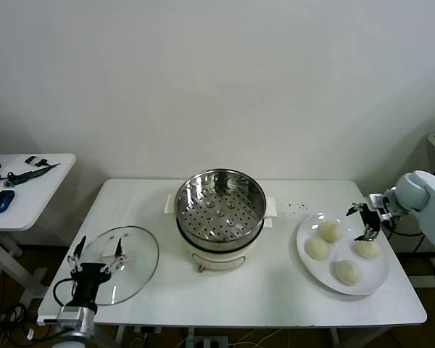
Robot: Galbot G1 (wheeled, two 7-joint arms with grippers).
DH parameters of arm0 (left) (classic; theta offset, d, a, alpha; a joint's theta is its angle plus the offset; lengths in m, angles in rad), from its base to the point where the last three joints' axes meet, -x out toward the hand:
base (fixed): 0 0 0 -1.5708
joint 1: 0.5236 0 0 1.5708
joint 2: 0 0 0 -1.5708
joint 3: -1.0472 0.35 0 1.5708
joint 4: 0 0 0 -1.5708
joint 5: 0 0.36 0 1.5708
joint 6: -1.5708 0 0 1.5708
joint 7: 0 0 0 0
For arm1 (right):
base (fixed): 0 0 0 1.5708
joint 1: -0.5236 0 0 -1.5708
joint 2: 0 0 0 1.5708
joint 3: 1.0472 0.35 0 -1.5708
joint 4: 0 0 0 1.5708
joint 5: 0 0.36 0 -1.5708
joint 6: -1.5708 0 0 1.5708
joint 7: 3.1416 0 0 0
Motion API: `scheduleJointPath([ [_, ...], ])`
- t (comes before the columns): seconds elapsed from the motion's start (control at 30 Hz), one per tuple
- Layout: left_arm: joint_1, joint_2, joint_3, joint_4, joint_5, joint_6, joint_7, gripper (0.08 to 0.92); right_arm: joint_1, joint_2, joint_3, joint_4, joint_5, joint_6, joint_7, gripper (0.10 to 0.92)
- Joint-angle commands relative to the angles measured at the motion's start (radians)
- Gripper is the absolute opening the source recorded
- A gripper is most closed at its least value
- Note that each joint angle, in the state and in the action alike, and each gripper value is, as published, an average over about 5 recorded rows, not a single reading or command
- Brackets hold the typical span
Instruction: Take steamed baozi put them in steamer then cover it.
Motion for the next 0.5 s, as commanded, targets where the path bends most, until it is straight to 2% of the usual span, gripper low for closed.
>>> scheduleJointPath([
  [0.03, -0.001, 0.005, -0.005, 0.005, -0.003, 0.002, -0.001, 0.823, 0.141, 0.134, -0.147, -0.174, -0.047, 0.026, -0.054, 0.823],
  [0.5, -0.003, 0.012, -0.023, 0.021, -0.012, 0.006, -0.006, 0.823, 0.064, 0.256, -0.061, -0.303, -0.111, 0.045, -0.015, 0.823],
])
